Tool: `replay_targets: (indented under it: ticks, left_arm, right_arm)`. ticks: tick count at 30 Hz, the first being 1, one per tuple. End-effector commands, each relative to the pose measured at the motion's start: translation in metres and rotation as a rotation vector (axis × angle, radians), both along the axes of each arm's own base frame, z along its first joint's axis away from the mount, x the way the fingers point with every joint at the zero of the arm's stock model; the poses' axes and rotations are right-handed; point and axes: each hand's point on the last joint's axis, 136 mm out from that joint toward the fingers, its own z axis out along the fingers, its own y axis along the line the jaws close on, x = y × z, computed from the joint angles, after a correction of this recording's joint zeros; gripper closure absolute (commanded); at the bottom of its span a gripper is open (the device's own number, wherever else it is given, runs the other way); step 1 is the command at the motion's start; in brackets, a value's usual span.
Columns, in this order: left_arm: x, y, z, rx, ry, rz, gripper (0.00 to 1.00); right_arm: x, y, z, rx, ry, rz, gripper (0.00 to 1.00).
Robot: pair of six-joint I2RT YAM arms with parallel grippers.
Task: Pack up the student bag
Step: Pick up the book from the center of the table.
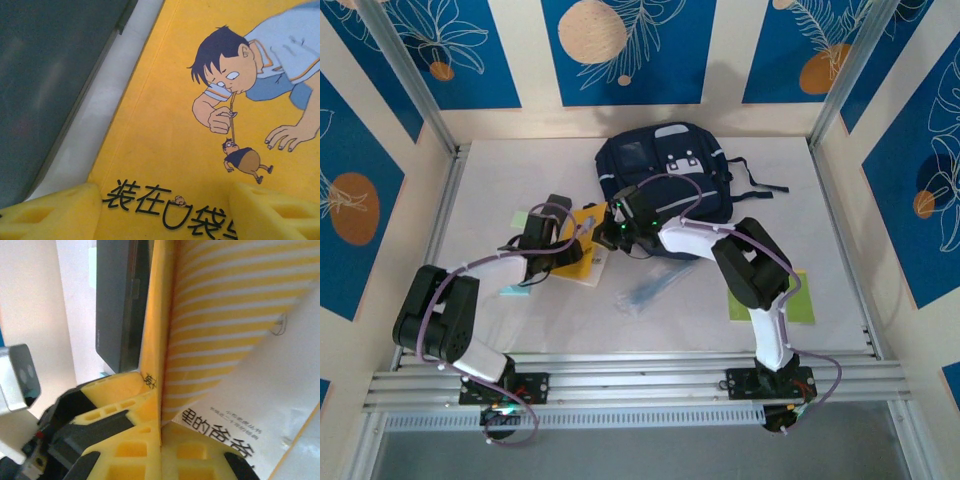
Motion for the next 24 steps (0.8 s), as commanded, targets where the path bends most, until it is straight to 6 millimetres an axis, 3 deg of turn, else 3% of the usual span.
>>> replay_targets:
  ticks: [1, 8, 13, 21, 24]
  left_arm:
    - [-0.034, -0.006, -0.021, -0.051, 0.162, -0.024, 0.25]
    - [-0.006, -0.017, 0.035, -0.144, 0.019, -0.002, 0.06]
    - [0.010, -0.034, 0.044, -0.271, -0.027, 0.014, 0.05]
    - [0.024, -0.073, 0.050, -0.551, -0.084, -0.008, 0.04]
    - [0.026, -0.088, 0.057, -0.622, -0.107, -0.025, 0.11]
  right_arm:
    - [-0.002, -0.002, 0.017, 0.042, 0.006, 0.019, 1.00]
    - [0.007, -0.034, 0.066, 0.104, -0.064, 0.085, 1.00]
    - [0.005, -0.059, 0.083, 0.188, -0.062, 0.135, 1.00]
    - [0.006, -0.097, 0.079, 0.226, -0.055, 0.113, 1.00]
    - [0.008, -0.105, 0.072, 0.244, -0.036, 0.104, 1.00]
